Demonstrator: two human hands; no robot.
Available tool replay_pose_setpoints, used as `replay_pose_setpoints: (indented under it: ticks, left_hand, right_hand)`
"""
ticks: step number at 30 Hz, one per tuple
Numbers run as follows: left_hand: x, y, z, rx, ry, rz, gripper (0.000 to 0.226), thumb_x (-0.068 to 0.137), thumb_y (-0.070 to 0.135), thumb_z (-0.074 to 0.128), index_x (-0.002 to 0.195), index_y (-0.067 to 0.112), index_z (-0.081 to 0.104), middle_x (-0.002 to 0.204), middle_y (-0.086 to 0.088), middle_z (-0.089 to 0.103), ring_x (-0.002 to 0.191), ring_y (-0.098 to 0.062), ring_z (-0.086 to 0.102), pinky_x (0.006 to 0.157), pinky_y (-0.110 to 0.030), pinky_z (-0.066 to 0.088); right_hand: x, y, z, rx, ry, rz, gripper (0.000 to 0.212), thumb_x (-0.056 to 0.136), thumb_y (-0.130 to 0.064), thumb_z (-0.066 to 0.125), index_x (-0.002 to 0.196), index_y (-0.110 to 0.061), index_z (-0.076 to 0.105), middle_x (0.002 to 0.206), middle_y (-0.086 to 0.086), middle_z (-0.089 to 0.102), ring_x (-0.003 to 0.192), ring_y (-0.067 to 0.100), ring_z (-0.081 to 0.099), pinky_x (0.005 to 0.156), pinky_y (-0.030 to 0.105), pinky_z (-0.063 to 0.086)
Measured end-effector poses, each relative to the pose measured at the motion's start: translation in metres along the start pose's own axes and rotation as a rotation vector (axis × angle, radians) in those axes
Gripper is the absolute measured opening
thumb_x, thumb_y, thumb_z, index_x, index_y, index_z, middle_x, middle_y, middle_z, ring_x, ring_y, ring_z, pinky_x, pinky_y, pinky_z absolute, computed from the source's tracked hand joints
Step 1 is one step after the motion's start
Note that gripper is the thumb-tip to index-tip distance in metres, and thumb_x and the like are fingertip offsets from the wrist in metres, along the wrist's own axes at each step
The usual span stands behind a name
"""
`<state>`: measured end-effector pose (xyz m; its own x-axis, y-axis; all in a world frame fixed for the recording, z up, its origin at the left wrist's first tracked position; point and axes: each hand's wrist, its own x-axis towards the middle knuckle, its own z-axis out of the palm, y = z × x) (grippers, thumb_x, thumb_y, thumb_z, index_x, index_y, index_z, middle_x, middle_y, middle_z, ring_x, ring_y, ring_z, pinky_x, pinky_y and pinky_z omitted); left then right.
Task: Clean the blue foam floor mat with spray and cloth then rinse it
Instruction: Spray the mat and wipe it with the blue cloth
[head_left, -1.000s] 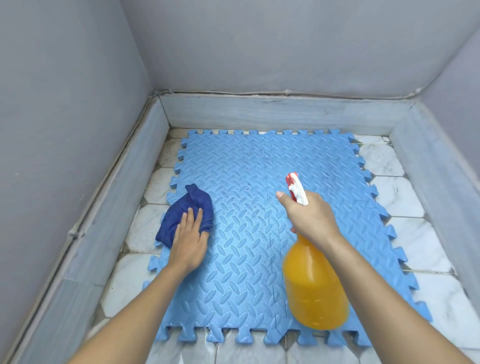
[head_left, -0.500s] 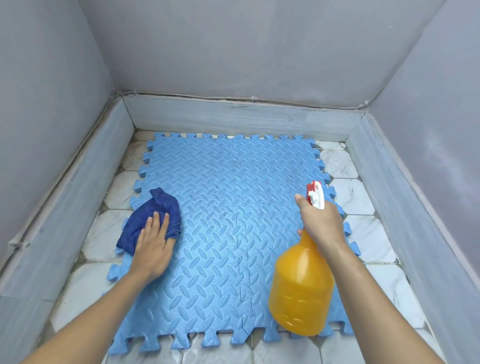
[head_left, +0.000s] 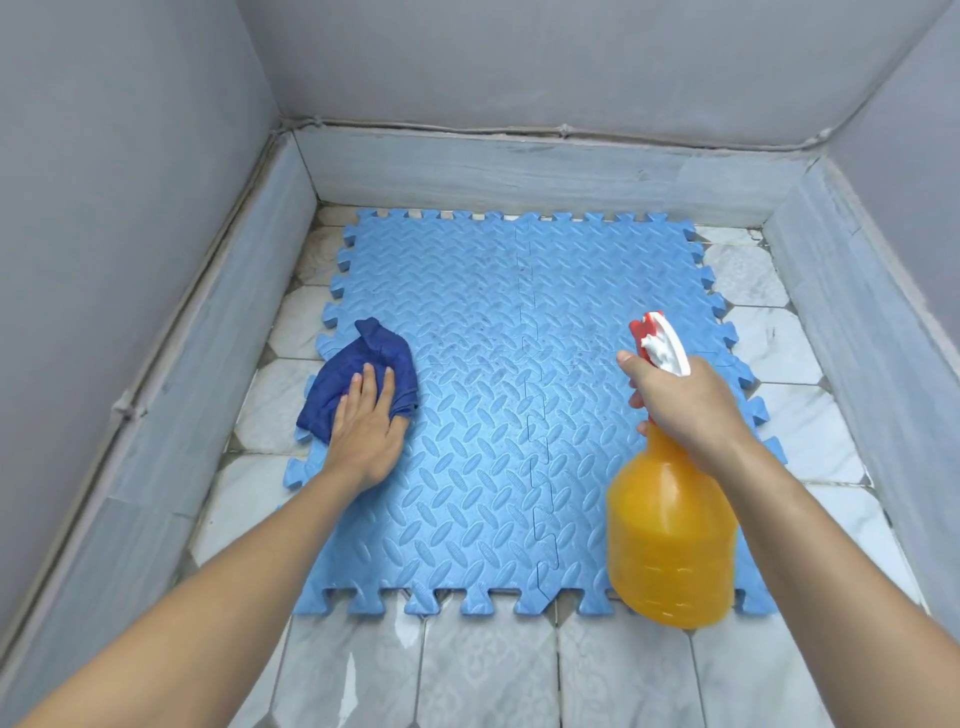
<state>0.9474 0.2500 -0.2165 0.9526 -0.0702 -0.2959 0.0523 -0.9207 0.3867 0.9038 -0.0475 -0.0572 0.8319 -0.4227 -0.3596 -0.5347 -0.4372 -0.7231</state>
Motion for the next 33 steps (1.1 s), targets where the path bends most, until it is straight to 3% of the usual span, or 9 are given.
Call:
replay_pose_setpoints:
  ticks: [5,9,13,15,18,22,26,30,33]
  left_hand:
    - [-0.002,0.011,-0.015,-0.279,0.011,-0.077,0.053,0.103,0.029,0.021,0.153,0.019,0.006,0.162,0.000,-0.004,0.148,-0.011,-0.008,0.118,-0.031,-0.007]
    - [-0.003,0.013,-0.028,-0.502,-0.013,-0.234,0.054,0.102,0.037,0.020,0.153,0.025,0.009,0.162,0.004,0.004,0.149,-0.017,0.002,0.120,-0.033,0.000]
    - [-0.002,0.009,-0.034,-0.628,-0.034,-0.331,0.056,0.098,0.049,0.021,0.152,0.032,0.016,0.155,-0.007,0.031,0.144,-0.028,0.024,0.118,-0.042,0.016]
    - [-0.001,0.009,-0.033,-0.629,-0.025,-0.315,0.056,0.100,0.047,0.021,0.152,0.030,0.014,0.158,-0.002,0.026,0.145,-0.026,0.019,0.119,-0.042,0.013]
    - [0.000,0.011,-0.029,-0.604,-0.003,-0.261,0.054,0.102,0.042,0.022,0.153,0.028,0.011,0.161,0.006,0.008,0.148,-0.022,0.011,0.120,-0.039,0.008]
    - [0.001,0.010,-0.028,-0.577,0.004,-0.265,0.054,0.102,0.043,0.022,0.153,0.029,0.011,0.161,0.007,0.006,0.148,-0.023,0.010,0.120,-0.039,0.007]
    - [0.003,0.004,-0.027,-0.522,-0.005,-0.249,0.055,0.101,0.043,0.021,0.153,0.030,0.009,0.161,0.006,0.006,0.148,-0.025,0.011,0.120,-0.040,0.008]
    - [0.008,-0.001,-0.021,-0.477,0.017,-0.231,0.055,0.101,0.040,0.023,0.153,0.027,0.009,0.162,0.004,0.005,0.148,-0.026,0.010,0.120,-0.038,0.007]
    - [0.009,0.000,-0.017,-0.452,0.013,-0.225,0.056,0.102,0.042,0.023,0.154,0.026,0.009,0.162,0.004,0.004,0.148,-0.026,0.006,0.120,-0.037,0.005]
  right_hand:
    - [-0.013,0.000,0.004,-0.141,-0.205,-0.043,0.043,0.088,-0.044,0.065,0.088,-0.002,0.055,0.073,0.013,0.056,0.058,0.023,0.058,0.083,0.050,0.057]
    - [-0.033,0.014,0.016,-0.313,-0.319,-0.041,0.051,0.088,-0.047,0.063,0.109,-0.002,0.058,0.082,0.019,0.061,0.063,0.025,0.064,0.080,0.046,0.057]
    - [-0.065,0.043,0.042,-0.538,-0.477,-0.145,0.044,0.087,-0.048,0.063,0.063,-0.015,0.045,0.062,0.004,0.049,0.060,0.021,0.055,0.057,0.031,0.038]
    - [-0.078,0.058,0.054,-0.555,-0.540,-0.233,0.042,0.082,-0.053,0.062,0.058,-0.022,0.046,0.061,-0.001,0.045,0.056,0.013,0.050,0.051,0.025,0.029]
    - [-0.100,0.069,0.066,-0.514,-0.592,-0.269,0.036,0.077,-0.059,0.055,0.060,-0.028,0.047,0.077,-0.001,0.048,0.071,0.011,0.053,0.057,0.025,0.032]
    - [-0.118,0.073,0.072,-0.455,-0.553,-0.266,0.038,0.088,-0.047,0.057,0.062,-0.024,0.041,0.082,-0.001,0.046,0.075,0.011,0.050,0.058,0.023,0.030]
    - [-0.114,0.074,0.054,-0.345,-0.451,-0.210,0.029,0.088,-0.046,0.060,0.074,-0.021,0.054,0.084,-0.002,0.052,0.083,0.008,0.053,0.065,0.021,0.037]
    - [-0.112,0.082,0.022,-0.217,-0.258,-0.026,0.038,0.089,-0.037,0.062,0.077,-0.003,0.054,0.082,0.009,0.053,0.079,0.023,0.059,0.076,0.045,0.052]
    - [-0.115,0.099,-0.007,-0.183,-0.156,0.082,0.041,0.088,-0.036,0.063,0.082,0.004,0.053,0.071,0.010,0.054,0.074,0.033,0.061,0.074,0.050,0.053]
